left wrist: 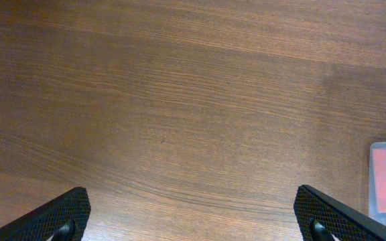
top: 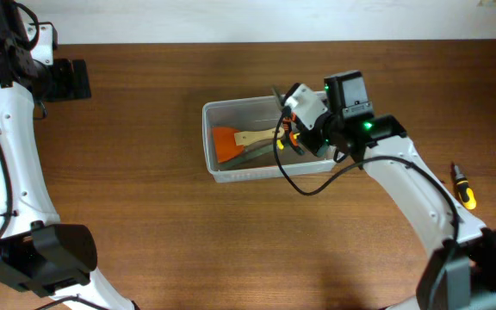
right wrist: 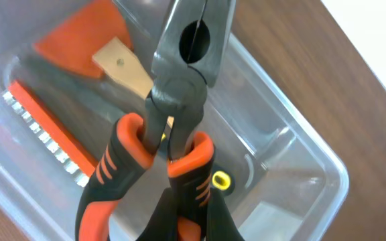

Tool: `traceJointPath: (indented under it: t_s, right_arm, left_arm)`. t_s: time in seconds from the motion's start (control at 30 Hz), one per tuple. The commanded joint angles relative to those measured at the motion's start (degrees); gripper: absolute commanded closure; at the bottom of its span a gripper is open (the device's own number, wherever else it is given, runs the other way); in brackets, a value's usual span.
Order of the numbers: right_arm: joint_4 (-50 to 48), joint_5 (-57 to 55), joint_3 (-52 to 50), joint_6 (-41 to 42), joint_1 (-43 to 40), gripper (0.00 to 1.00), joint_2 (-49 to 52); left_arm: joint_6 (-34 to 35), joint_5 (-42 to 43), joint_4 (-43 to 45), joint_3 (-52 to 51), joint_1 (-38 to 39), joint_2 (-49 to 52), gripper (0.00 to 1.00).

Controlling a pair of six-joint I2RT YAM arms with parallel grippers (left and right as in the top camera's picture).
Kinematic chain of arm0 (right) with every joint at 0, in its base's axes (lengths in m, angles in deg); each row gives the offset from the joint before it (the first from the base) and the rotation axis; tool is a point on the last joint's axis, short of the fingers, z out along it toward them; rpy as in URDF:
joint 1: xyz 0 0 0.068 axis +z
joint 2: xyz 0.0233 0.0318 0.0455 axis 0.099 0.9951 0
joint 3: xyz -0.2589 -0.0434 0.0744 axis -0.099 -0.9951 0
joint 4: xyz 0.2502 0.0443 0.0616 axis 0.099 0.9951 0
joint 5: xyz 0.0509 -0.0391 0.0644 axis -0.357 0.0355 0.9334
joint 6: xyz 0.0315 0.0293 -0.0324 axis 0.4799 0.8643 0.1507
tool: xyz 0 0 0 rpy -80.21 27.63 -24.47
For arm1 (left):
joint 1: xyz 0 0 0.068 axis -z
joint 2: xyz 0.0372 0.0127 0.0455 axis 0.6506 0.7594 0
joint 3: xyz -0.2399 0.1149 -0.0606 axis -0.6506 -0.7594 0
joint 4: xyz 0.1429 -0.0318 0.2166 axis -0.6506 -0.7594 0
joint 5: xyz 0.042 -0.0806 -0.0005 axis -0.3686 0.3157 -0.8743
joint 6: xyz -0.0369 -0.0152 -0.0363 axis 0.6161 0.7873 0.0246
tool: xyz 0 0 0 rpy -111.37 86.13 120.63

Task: Pack container
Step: 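Carry the pliers into the container with the right gripper, release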

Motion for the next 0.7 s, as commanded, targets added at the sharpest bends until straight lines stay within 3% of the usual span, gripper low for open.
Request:
traceJointPath:
  t_s: [0.0, 0.27, 0.67]
  right_arm:
    - [-1.2, 3.2, 0.9, -19.6, 0.3, 0.96, 2.0]
    - [7.1, 3.8, 0.9, -39.1, 0.0, 0.96, 4.8]
    - [7.2, 1.9, 0.9, -41.7, -0.7, 0.96, 10.5]
  left_arm:
    - [0.7, 0.8, -0.1, -0.1, -0.2, 0.2, 0.01]
    - [0.7, 0.8, -0.1, -0.1, -0.2, 0.2, 0.01]
    - [0.7, 0.8, -0.1, -0.1, -0.2, 0.2, 0.01]
